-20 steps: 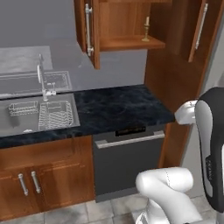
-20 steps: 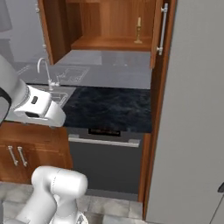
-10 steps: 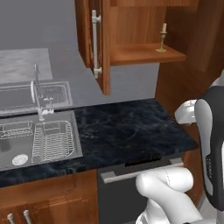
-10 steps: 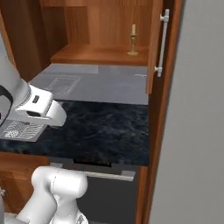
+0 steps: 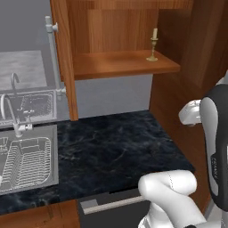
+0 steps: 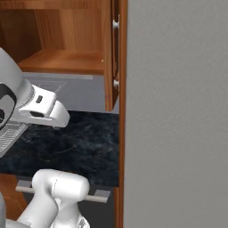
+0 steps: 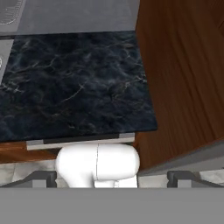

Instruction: Get the candle and the beer from the cabinet and move them to the dining counter.

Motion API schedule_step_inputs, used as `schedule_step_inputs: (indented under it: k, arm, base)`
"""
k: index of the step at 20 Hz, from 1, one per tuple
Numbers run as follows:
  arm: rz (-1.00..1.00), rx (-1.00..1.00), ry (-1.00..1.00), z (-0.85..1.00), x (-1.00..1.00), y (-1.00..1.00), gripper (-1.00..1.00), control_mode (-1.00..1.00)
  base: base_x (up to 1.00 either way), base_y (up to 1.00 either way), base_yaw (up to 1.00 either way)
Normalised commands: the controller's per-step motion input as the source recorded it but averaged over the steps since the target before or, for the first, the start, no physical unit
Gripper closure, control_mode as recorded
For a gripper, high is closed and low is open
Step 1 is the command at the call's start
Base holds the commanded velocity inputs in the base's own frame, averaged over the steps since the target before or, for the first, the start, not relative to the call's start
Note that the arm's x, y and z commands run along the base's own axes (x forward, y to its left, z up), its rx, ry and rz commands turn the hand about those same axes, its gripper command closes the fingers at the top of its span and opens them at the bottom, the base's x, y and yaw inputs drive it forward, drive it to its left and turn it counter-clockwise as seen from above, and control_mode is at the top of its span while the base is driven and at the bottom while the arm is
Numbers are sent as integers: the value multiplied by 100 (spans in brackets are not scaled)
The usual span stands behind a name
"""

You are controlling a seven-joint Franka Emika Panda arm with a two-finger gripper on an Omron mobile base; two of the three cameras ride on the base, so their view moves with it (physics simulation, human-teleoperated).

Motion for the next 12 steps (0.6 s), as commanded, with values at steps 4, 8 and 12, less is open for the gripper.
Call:
schedule_step_inputs:
  k: [4,8,12]
  arm:
    - [0,0,0,0,0,0,-100,100]
    - [0,0,0,0,0,0,-100,100]
    - [0,0,0,0,0,0,-100,100]
  base:
    - [18,-20,0]
    - [3,0,0]
    - [33,0,0]
